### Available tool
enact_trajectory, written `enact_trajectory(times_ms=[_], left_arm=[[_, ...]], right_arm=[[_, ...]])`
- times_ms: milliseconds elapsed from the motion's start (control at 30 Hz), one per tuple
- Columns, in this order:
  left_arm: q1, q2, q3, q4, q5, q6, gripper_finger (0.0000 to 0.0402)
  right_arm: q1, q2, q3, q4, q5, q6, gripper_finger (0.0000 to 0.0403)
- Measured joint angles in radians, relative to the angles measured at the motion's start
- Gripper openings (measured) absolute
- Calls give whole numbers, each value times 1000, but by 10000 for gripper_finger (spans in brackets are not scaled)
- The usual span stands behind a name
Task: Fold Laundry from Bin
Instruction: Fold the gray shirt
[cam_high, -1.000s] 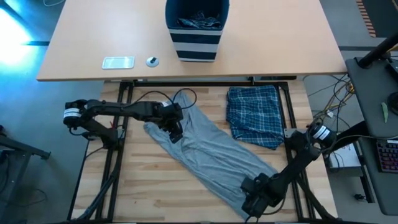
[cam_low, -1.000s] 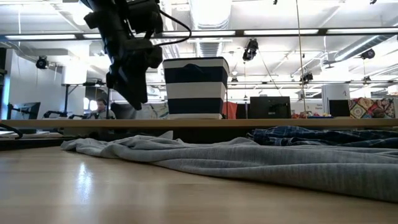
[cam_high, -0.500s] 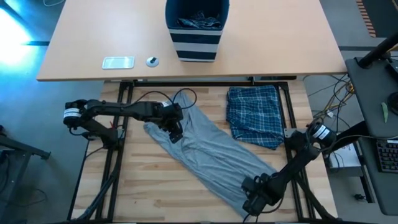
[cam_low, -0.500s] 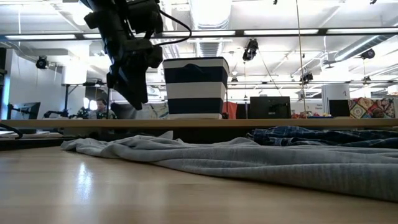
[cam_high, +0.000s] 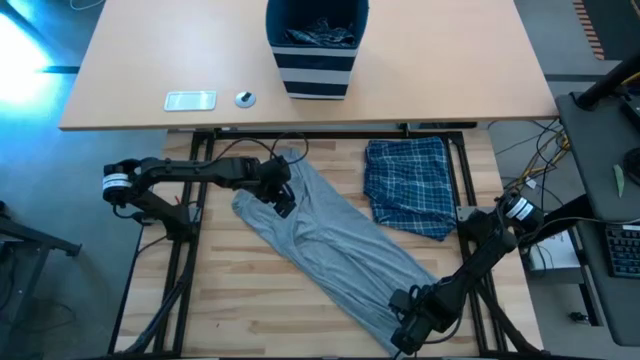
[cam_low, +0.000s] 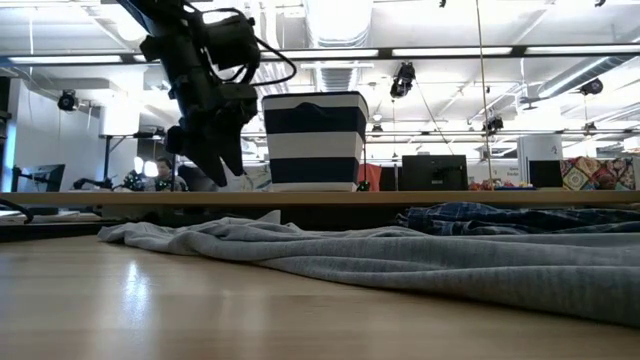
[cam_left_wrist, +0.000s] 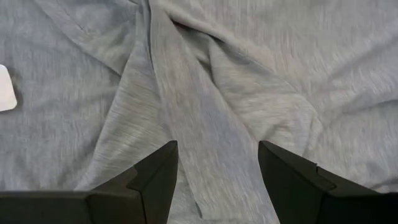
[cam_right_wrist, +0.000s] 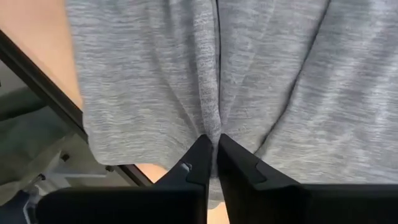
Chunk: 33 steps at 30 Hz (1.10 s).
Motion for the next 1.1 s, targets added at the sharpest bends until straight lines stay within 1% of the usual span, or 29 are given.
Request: enact_trajectory(times_ms=[133,267,367,433,500,567,633,767,967,1100], left_arm=[[-1,0,-16,1,1,-3,221],[-1,0,-31,0,5,-3,232],[-1,0,-33,1,15,-4,237],[-1,0,-33,1,19,-6,238],[-1,0,-33,2,20,-11,238],[-1,0,-33,10,20,-15,239],[-1,0,-33,15,20,-16,239],[-1,3,-33,39,20,-21,239],[-10,58,-33,84,18,-98,239],[-56,100,-33,115,17,-136,239]], right_arm=[[0,0,-18,29,-16,0,52],[0,0,-22,55,-85,2,85],[0,0,-34,66,-95,17,99],[0,0,-44,96,-113,19,100],[0,0,-55,140,-129,28,96],[0,0,-66,199,-133,30,84],[0,0,-71,225,-135,42,64],[0,0,-68,222,-136,61,18],[0,-1,-22,225,-136,62,14],[0,-1,-12,225,-136,66,13]])
